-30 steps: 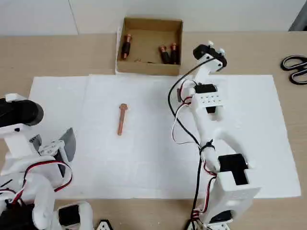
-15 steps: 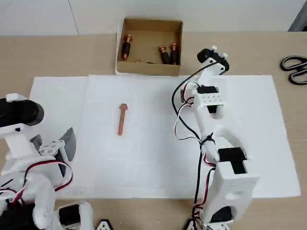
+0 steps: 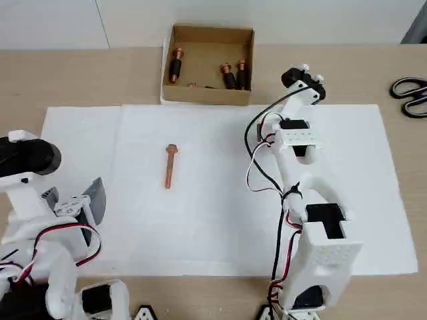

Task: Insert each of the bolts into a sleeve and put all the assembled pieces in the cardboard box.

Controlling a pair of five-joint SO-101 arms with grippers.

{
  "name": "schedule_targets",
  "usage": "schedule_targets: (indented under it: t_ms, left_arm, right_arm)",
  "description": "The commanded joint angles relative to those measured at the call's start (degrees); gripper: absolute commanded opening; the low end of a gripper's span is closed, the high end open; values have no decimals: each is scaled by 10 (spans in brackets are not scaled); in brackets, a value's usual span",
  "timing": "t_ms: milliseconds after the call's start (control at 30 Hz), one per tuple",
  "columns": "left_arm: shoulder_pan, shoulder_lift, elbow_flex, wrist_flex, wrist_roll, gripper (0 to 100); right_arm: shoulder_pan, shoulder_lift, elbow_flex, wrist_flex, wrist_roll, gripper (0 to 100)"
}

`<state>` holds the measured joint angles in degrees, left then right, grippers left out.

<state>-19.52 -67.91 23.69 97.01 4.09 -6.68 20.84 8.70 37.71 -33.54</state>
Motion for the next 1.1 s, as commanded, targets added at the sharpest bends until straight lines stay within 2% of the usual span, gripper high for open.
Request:
schedule_targets:
  t_ms: [0,167,467,667,867,1067]
  left_arm:
    - [-2,0,-1,1,-4,243]
    - [-2,0,0,1,-4,243]
    - [-2,0,0,1,-4,243]
    - [-2,0,0,1,-4,243]
    - [-2,0,0,1,-4,243]
    - [-2,0,0,1,-4,243]
  right_arm:
    - [15,-22,-17,17,0,46]
    - [21,-113,-23,135,10,46]
    - [12,-223,-20,264,207,46]
    - [2,-177,-19,262,320,46]
    - [-9,-96,-19,263,349,46]
    - [-56,-66,-21,258,373,46]
